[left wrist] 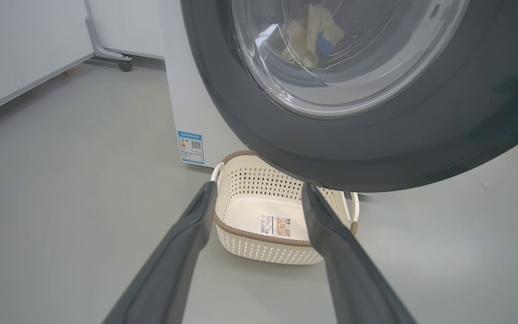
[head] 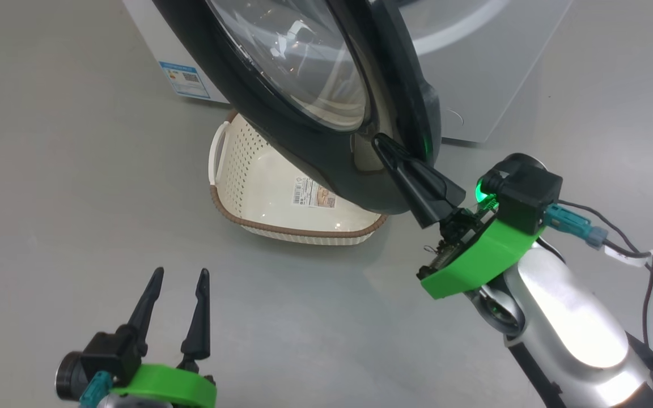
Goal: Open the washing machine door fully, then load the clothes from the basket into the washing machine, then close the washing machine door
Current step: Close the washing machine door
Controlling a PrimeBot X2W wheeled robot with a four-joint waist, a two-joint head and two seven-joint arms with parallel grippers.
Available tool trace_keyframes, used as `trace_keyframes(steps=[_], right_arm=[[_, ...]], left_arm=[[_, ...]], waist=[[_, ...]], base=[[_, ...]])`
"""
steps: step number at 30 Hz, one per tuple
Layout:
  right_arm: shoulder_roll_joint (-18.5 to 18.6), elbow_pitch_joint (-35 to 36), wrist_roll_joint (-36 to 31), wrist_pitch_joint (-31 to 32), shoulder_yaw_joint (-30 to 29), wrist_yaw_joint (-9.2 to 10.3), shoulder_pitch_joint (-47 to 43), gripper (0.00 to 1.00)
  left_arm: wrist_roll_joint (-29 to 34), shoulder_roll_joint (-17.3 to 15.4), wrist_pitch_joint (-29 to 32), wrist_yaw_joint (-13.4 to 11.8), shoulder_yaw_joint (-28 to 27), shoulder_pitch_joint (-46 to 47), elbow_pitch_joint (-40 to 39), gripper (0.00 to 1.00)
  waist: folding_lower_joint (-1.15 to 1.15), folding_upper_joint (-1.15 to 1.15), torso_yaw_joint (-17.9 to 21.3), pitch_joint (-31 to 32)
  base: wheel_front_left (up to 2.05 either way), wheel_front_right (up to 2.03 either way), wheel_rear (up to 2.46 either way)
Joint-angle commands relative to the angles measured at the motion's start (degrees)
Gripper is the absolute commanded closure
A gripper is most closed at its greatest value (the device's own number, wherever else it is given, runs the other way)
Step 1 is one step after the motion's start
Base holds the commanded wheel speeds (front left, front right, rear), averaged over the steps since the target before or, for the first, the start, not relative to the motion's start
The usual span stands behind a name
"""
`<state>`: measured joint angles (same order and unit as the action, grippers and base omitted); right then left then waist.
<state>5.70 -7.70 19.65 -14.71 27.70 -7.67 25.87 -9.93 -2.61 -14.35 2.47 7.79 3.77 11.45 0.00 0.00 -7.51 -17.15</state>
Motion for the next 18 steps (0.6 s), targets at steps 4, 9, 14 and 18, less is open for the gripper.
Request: trace_keyframes(steps=[4, 9, 14, 18], right_arm=[[0.02, 2.0, -0.08, -0.29, -0.59, 0.19, 2.18, 1.0], [0.39, 1.94, -0.03, -0.29, -1.36, 0.19, 2.78, 1.0], [1.0, 1.59, -0.14, -0.29, -2.65, 0.19, 3.58, 1.0], [1.7, 0.93, -0.38, -0.29, -3.86, 0.19, 4.41, 1.0]], left_arm=[[-0.29, -0.27, -0.64, -0.3, -1.88, 1.88, -2.05, 0.0], [-0.55, -0.27, -0.64, -0.48, -1.5, 2.33, -2.36, 0.0], [-0.83, -0.27, -0.64, -0.63, -0.88, 2.7, -2.58, 0.0], [-1.03, -0.27, -0.65, -0.72, -0.57, 3.08, -2.65, 0.0]], waist=[[0.0, 0.0, 0.35, -0.57], [0.0, 0.0, 0.53, -1.49], [0.0, 0.0, 0.5, -2.33], [0.0, 0.0, 0.24, -2.89]], base=[[0.0, 0.0, 0.0], [0.0, 0.0, 0.0], [0.0, 0.0, 0.0], [0.0, 0.0, 0.0]])
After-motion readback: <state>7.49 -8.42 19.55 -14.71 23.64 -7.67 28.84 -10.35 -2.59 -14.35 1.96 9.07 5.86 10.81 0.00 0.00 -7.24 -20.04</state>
